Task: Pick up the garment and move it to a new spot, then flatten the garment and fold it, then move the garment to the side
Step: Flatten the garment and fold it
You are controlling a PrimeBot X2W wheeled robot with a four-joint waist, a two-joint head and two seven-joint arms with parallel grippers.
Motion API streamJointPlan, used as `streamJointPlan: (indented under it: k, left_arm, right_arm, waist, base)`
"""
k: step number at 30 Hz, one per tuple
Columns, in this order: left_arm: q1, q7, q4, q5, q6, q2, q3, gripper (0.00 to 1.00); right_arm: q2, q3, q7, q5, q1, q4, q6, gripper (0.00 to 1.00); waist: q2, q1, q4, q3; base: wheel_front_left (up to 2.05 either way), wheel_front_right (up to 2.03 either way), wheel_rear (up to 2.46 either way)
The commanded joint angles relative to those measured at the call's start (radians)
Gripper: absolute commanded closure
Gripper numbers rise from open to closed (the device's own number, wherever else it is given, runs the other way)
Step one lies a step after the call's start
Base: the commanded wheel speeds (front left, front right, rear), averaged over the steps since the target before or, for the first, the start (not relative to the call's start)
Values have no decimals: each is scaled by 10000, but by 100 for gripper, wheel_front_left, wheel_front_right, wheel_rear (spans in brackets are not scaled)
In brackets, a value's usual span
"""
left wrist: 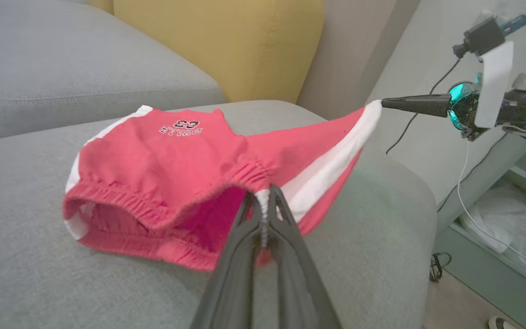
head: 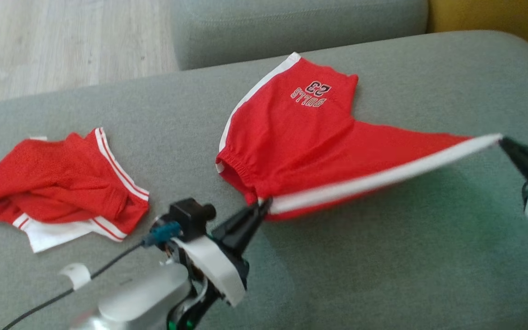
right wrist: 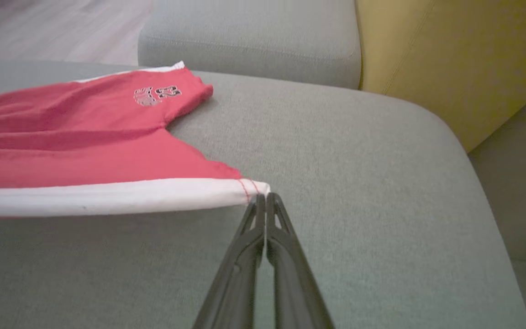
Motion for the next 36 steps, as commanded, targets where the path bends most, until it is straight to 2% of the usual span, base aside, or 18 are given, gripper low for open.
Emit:
streamJointPlan:
  k: [1, 7, 12, 18, 29, 36]
  left_arm:
    - [-595, -138, -196, -87, 128, 122, 557, 100]
    - [-1152, -287, 53, -201, 536, -52, 1233, 100]
    - [-1677, -324, 481, -257, 622, -369, 1568, 100]
    - [-2290, -303, 1123, -210, 626, -923, 1698, 100]
    - [-3328, -415, 2020, 112, 425, -1734, 1817, 100]
    - [-3575, -560, 2323, 240, 276, -2148, 2093, 100]
  right_arm:
    - [-351, -263, -171, -155, -66, -225, -7, 100]
    - [210, -1392, -695, -1262, -697, -354, -7, 100]
    - [816, -2070, -758, -2246, -1569, -72, -7, 100]
    - [1561, -2419, -725, -3503, -2880, 507, -7, 100]
    - [2572, -2143, -1200, -4930, -5204, 2551, -7, 100]
    - [2814, -1940, -1575, -5186, -6126, 3569, -7, 100]
  waist:
    - [-1, 0, 94, 168]
    - [-1, 0, 555, 892]
    - [-1, 0, 1155, 1602]
    - [-1, 0, 1867, 2437]
    - [-1, 0, 2651, 3837]
    - [-1, 0, 2959, 4309]
  base:
    - [0, 0, 0]
    - [0, 0, 0]
    - [0, 0, 0]
    - [0, 0, 0]
    - [0, 0, 0]
    - [0, 0, 0]
